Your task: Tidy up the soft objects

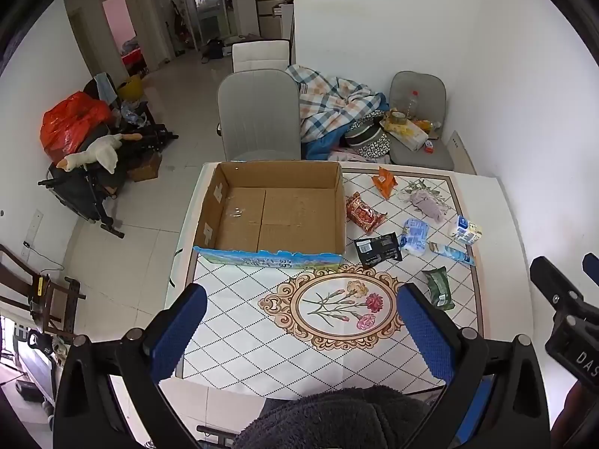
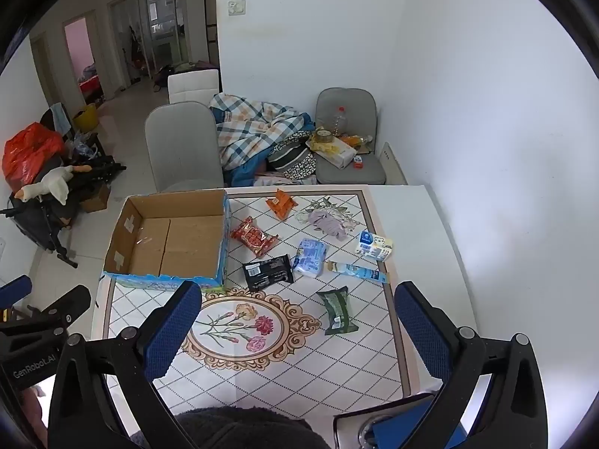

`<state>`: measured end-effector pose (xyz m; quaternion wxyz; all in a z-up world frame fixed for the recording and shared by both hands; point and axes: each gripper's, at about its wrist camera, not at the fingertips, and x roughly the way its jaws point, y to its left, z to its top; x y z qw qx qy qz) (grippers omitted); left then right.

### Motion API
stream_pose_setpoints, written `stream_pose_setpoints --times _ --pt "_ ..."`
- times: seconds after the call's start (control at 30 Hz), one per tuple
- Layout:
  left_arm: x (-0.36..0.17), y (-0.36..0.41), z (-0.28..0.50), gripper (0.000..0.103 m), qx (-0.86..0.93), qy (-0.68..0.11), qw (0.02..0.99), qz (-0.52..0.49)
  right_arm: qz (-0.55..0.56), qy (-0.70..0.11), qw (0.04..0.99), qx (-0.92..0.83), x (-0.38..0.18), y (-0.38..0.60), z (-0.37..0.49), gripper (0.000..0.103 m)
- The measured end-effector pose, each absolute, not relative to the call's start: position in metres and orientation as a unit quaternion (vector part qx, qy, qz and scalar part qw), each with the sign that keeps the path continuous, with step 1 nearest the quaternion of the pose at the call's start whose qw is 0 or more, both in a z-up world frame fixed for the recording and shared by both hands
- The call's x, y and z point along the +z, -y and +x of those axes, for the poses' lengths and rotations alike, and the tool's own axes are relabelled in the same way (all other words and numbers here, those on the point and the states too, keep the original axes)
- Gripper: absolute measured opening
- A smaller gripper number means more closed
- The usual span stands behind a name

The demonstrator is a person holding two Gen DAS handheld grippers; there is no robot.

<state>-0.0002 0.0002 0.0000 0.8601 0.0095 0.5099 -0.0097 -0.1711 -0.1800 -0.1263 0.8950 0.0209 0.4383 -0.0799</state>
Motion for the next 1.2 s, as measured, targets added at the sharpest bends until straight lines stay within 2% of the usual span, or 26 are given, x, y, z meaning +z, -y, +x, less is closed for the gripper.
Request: stream_pose_setpoints --times 1.2 --pt "0.012 -0.002 -0.002 0.103 -0.015 -0.494 0.869 0.008 0.011 -0.420 0.903 -0.093 -0.117 0.179 -0.179 0.103"
